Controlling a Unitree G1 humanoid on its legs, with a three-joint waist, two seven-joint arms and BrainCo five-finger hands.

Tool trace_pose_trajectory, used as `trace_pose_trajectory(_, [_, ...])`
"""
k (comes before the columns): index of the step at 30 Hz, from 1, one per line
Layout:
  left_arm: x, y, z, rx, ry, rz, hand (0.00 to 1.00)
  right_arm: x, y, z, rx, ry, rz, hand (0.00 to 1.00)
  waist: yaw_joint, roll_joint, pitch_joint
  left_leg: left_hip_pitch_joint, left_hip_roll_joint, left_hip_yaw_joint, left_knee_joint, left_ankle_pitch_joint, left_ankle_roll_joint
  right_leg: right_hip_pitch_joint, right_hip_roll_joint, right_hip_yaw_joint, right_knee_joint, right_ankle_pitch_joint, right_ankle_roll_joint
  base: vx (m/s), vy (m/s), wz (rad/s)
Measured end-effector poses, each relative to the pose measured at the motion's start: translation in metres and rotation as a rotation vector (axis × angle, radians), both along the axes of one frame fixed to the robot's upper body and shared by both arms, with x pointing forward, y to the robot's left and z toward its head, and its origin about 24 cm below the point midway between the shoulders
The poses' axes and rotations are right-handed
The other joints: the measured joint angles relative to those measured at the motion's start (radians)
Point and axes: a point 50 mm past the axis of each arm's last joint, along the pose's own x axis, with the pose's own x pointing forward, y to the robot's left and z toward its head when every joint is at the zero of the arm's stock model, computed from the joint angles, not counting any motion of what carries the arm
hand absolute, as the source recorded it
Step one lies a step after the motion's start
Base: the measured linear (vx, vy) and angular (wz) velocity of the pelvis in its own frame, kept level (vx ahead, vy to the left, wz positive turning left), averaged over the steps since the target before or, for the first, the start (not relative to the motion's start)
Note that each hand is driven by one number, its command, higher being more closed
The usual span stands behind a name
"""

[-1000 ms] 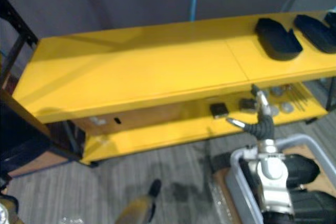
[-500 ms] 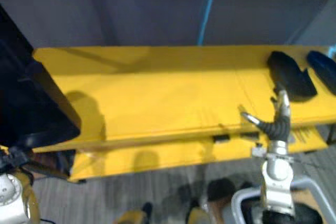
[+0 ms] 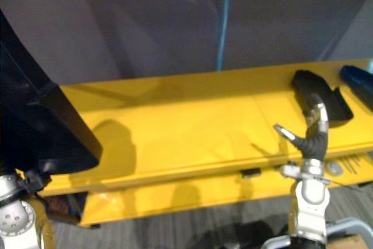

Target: Walk over and take plastic housings, then place them on the shelf

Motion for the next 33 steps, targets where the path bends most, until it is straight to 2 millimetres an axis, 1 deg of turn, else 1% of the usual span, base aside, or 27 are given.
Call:
trace_pose_trajectory(2, [0.006, -0.005, -0.004, -0.034, 0.032, -0.037, 1.0, -0.001, 0.001, 0.0, 0.026, -0.012, -0.014, 0.0, -0.005, 0.0, 0.0, 0.0, -0.001, 0.004, -0.013, -0.005, 0.004, 0.0, -0.004, -0.002, 0.0, 0.001, 0.001, -0.03, 0.013, 0.16])
trace_pose_trajectory(3, [0.012, -0.01, -0.007, -0.066, 0.057, -0.086, 1.0, -0.004, 0.005, 0.002, 0.046, -0.026, -0.024, 0.0, -0.02, -0.001, -0.001, -0.003, 0.017, 0.055, -0.025, -0.004, 0.007, 0.0, -0.008, -0.012, 0.0, 0.001, 0.001, -0.02, -0.011, 0.32])
trace_pose_trajectory(4, [0.015, -0.014, -0.009, -0.08, 0.069, -0.109, 1.0, -0.006, 0.006, 0.003, 0.054, -0.032, -0.028, 0.0, -0.026, -0.001, -0.001, -0.004, 0.029, 0.09, -0.028, -0.002, 0.007, -0.001, -0.01, -0.022, 0.0, 0.0, 0.001, -0.01, -0.011, 0.36])
trace_pose_trajectory(5, [0.021, -0.022, -0.012, -0.107, 0.097, -0.152, 1.0, -0.009, 0.008, 0.004, 0.063, -0.036, -0.04, 0.0, -0.029, 0.0, 0.0, -0.007, 0.04, 0.129, -0.036, 0.018, 0.0, -0.004, -0.012, -0.026, 0.0, 0.0, 0.001, -0.01, 0.009, 0.14])
trace_pose_trajectory(7, [0.028, -0.034, -0.018, -0.14, 0.147, -0.211, 1.0, -0.009, 0.01, 0.003, 0.099, -0.03, -0.038, 0.0, -0.03, -0.002, -0.002, -0.006, 0.04, 0.142, -0.054, 0.031, -0.002, -0.014, -0.014, -0.021, 0.001, 0.0, 0.001, 0.01, 0.009, -0.05])
trace_pose_trajectory(10, [0.038, -0.048, -0.026, -0.181, 0.212, -0.289, 1.0, -0.012, 0.012, -0.007, 0.13, 0.022, -0.043, 0.0, -0.044, -0.006, 0.0, 0.006, 0.042, 0.168, -0.066, 0.044, -0.007, -0.017, -0.012, -0.007, 0.001, 0.0, 0.001, 0.04, 0.012, -0.15])
trace_pose_trajectory(12, [0.05, -0.057, -0.025, -0.195, 0.224, -0.324, 1.0, -0.017, 0.012, -0.015, 0.144, 0.061, -0.05, 0.0, -0.052, -0.006, 0.0, 0.018, 0.042, 0.184, -0.067, 0.046, -0.009, -0.017, -0.012, 0.005, 0.001, 0.0, 0.001, 0.05, 0.012, -0.23])
trace_pose_trajectory(13, [0.062, -0.064, -0.023, -0.201, 0.229, -0.355, 1.0, -0.02, 0.012, -0.019, 0.152, 0.08, -0.056, 0.0, -0.057, -0.006, 0.0, 0.023, 0.042, 0.199, -0.067, 0.046, -0.009, -0.017, -0.012, 0.014, 0.001, 0.0, 0.001, 0.02, 0.013, -0.19])
trace_pose_trajectory(14, [0.073, -0.07, -0.022, -0.207, 0.239, -0.372, 1.0, -0.022, 0.012, -0.022, 0.156, 0.092, -0.057, 0.0, -0.066, -0.006, 0.0, 0.026, 0.042, 0.203, -0.068, 0.046, -0.01, -0.017, -0.012, 0.022, 0.001, 0.0, 0.001, 0.01, 0.016, -0.32])
trace_pose_trajectory(15, [0.09, -0.076, -0.023, -0.222, 0.272, -0.375, 1.0, -0.023, 0.014, -0.025, 0.165, 0.108, -0.048, 0.0, -0.085, -0.006, 0.0, 0.041, 0.043, 0.228, -0.073, 0.046, -0.01, -0.017, -0.01, 0.037, 0.002, 0.0, 0.001, 0.0, 0.015, -0.3])
trace_pose_trajectory(16, [0.097, -0.078, -0.024, -0.229, 0.292, -0.377, 1.0, -0.023, 0.016, -0.026, 0.165, 0.115, -0.039, 0.0, -0.093, -0.006, 0.0, 0.047, 0.044, 0.237, -0.074, 0.044, -0.012, -0.017, -0.01, 0.049, 0.003, 0.0, 0.001, -0.01, 0.01, -0.44])
trace_pose_trajectory(18, [0.12, -0.085, -0.033, -0.248, 0.389, -0.364, 1.0, -0.025, 0.02, -0.032, 0.167, 0.146, -0.015, 0.0, -0.127, -0.005, 0.001, 0.064, 0.048, 0.264, -0.079, 0.041, -0.016, -0.02, -0.003, 0.074, 0.01, 0.0, 0.001, -0.01, 0.002, -0.33])
trace_pose_trajectory(19, [0.124, -0.086, -0.036, -0.249, 0.409, -0.361, 1.0, -0.026, 0.021, -0.033, 0.168, 0.152, -0.01, 0.0, -0.133, -0.006, 0.003, 0.068, 0.05, 0.273, -0.081, 0.04, -0.017, -0.022, -0.001, 0.081, 0.013, 0.0, 0.001, -0.05, -0.009, -0.48])
trace_pose_trajectory(20, [0.14, -0.088, -0.045, -0.27, 0.482, -0.332, 1.0, -0.027, 0.025, -0.037, 0.17, 0.171, 0.013, 0.0, -0.155, -0.005, 0.011, 0.073, 0.057, 0.303, -0.082, 0.038, -0.021, -0.042, 0.009, 0.113, 0.027, -0.001, 0.001, -0.05, -0.013, -0.48])
trace_pose_trajectory(21, [0.145, -0.088, -0.048, -0.278, 0.504, -0.319, 1.0, -0.027, 0.027, -0.038, 0.171, 0.176, 0.021, 0.0, -0.163, -0.005, 0.014, 0.07, 0.058, 0.311, -0.082, 0.037, -0.021, -0.052, 0.012, 0.121, 0.032, -0.001, 0.001, -0.06, -0.022, -0.6])
trace_pose_trajectory(22, [0.154, -0.089, -0.052, -0.294, 0.544, -0.291, 1.0, -0.028, 0.029, -0.04, 0.172, 0.186, 0.028, 0.0, -0.18, -0.008, 0.029, 0.07, 0.063, 0.33, -0.083, 0.036, -0.023, -0.065, 0.018, 0.14, 0.042, -0.001, 0.001, -0.04, -0.023, -0.37])
trace_pose_trajectory(23, [0.158, -0.089, -0.053, -0.302, 0.558, -0.277, 1.0, -0.029, 0.03, -0.041, 0.173, 0.189, 0.031, 0.0, -0.189, -0.008, 0.037, 0.07, 0.066, 0.338, -0.082, 0.035, -0.024, -0.072, 0.021, 0.148, 0.047, -0.001, 0.001, -0.05, -0.031, -0.43])
trace_pose_trajectory(25, [0.168, -0.09, -0.052, -0.319, 0.587, -0.24, 1.0, -0.031, 0.03, -0.043, 0.174, 0.201, 0.03, 0.0, -0.215, -0.007, 0.061, 0.063, 0.073, 0.364, -0.083, 0.034, -0.026, -0.1, 0.033, 0.173, 0.061, -0.001, 0.0, -0.03, -0.035, -0.35])
trace_pose_trajectory(26, [0.177, -0.095, -0.048, -0.315, 0.599, -0.233, 1.0, -0.034, 0.029, -0.044, 0.174, 0.209, 0.023, 0.0, -0.226, -0.009, 0.071, 0.047, 0.077, 0.369, -0.076, 0.034, -0.026, -0.121, 0.038, 0.182, 0.071, -0.001, 0.0, -0.01, -0.036, -0.3])
trace_pose_trajectory(27, [0.187, -0.1, -0.04, -0.308, 0.602, -0.229, 1.0, -0.034, 0.031, -0.045, 0.176, 0.212, 0.025, 0.0, -0.228, -0.013, 0.086, 0.031, 0.082, 0.384, -0.063, 0.032, -0.03, -0.145, 0.044, 0.196, 0.081, 0.0, -0.001, -0.01, -0.029, -0.25])
trace_pose_trajectory(28, [0.191, -0.102, -0.035, -0.309, 0.599, -0.223, 1.0, -0.034, 0.032, -0.044, 0.178, 0.207, 0.026, 0.0, -0.229, -0.015, 0.098, 0.026, 0.085, 0.389, -0.058, 0.03, -0.032, -0.154, 0.047, 0.201, 0.087, 0.0, -0.001, 0.0, -0.034, -0.21])
trace_pose_trajectory(29, [0.198, -0.104, -0.025, -0.312, 0.59, -0.209, 1.0, -0.034, 0.036, -0.04, 0.178, 0.193, 0.033, 0.0, -0.242, -0.018, 0.121, 0.015, 0.089, 0.389, -0.05, 0.028, -0.035, -0.162, 0.049, 0.201, 0.09, 0.0, -0.002, -0.01, -0.026, -0.09])
trace_pose_trajectory(31, [0.204, -0.106, -0.017, -0.318, 0.591, -0.186, 1.0, -0.037, 0.04, -0.039, 0.179, 0.188, 0.037, 0.0, -0.253, -0.021, 0.146, 0.014, 0.096, 0.398, -0.049, 0.025, -0.04, -0.169, 0.056, 0.21, 0.091, 0.0, -0.002, 0.01, -0.024, -0.17])
trace_pose_trajectory(33, [0.209, -0.107, -0.013, -0.329, 0.608, -0.162, 1.0, -0.04, 0.04, -0.04, 0.184, 0.196, 0.03, 0.0, -0.256, -0.024, 0.15, -0.001, 0.1, 0.415, -0.043, 0.021, -0.042, -0.193, 0.062, 0.225, 0.093, 0.002, -0.004, 0.04, -0.013, -0.22])
